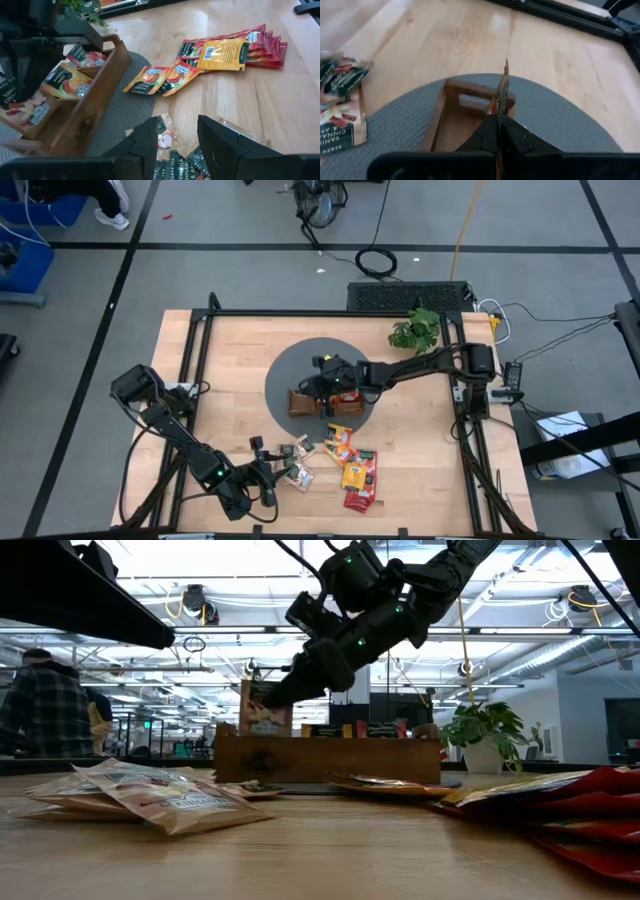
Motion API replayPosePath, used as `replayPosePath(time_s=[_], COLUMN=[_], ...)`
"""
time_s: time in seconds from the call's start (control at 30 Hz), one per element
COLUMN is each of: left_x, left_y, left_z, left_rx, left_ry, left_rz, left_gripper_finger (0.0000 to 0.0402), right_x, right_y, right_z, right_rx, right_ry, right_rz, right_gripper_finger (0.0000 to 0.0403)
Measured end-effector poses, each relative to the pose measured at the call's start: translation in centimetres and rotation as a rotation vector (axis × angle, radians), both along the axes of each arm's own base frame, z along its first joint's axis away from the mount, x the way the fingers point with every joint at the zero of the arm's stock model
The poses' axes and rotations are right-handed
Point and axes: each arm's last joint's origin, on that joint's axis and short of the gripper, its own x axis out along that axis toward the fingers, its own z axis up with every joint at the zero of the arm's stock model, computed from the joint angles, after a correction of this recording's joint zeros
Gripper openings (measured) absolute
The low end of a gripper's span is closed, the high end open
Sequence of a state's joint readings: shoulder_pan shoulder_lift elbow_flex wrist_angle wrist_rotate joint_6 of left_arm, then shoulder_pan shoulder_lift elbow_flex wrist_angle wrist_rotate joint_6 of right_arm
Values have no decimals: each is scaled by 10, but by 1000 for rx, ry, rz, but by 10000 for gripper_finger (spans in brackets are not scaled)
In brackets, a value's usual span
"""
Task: Pick & Place Tea
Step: Put the brown tea bag into the left slot of the wooden organizer, then adjust the orange tea bag on the table
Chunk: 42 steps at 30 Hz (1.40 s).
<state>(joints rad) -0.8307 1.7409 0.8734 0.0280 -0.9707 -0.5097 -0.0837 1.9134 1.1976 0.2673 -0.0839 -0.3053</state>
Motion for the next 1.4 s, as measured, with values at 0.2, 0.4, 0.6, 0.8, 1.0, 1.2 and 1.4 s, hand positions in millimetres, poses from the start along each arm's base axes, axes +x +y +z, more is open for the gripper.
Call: replayPosePath(time_s=[0.2,0.4,0.6,0.8,1.0,1.2,1.4], left_x=[0,0,0,0,0,0,0], left_y=[0,0,0,0,0,0,0], left_z=[0,0,0,0,0,0,0], left_rx=[-2,-4,-1,1,0,-1,0], left_ry=[-1,-1,0,1,1,0,0], left_rz=[1,3,2,1,2,2,1], left_gripper_finger=[143,143,143,143,143,143,143], right_x=[0,3,6,7,6,6,9], right_y=[1,3,3,2,-2,-10,-14], right_z=[0,-19,-26,-23,-24,-22,-17], right_rx=[21,20,12,9,1,-3,-57], right_ry=[1,41,41,12,33,11,-40], right_rz=[18,24,25,24,16,-32,-69], right_gripper_finger=[0,0,0,8,58,100,119])
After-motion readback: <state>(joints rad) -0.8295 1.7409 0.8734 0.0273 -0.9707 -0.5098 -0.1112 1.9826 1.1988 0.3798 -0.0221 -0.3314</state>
